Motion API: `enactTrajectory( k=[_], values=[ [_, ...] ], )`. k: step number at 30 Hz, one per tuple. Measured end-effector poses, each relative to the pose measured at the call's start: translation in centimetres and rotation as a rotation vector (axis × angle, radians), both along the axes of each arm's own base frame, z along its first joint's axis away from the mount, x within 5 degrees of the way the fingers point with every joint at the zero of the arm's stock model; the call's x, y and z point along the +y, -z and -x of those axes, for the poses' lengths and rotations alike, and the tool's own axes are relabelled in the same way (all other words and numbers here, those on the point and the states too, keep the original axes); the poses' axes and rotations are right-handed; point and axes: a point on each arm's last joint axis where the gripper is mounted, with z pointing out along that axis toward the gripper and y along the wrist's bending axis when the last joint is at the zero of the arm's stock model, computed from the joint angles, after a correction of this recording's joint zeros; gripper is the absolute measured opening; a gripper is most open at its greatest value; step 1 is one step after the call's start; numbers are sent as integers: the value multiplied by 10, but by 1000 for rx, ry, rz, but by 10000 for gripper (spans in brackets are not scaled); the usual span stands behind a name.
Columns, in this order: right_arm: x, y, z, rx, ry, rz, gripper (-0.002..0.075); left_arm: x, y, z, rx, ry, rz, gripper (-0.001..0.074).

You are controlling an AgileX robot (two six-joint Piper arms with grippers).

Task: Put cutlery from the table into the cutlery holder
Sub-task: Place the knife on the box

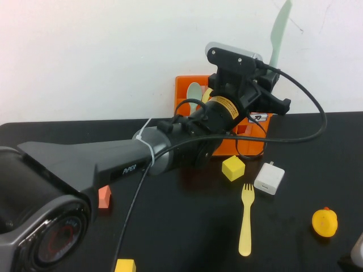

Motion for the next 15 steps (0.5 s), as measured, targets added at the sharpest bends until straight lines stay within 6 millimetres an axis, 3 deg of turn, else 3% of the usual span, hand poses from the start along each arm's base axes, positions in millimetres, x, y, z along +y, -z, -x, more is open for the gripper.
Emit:
enactTrajectory(
  k=[11,15],
  values=[
    [0,2,3,33,-13,9,-2,0,0,0,-6,1,0,150],
    [0,2,3,33,-13,9,-2,-2,8,-2,-26,4,7,150]
  ],
)
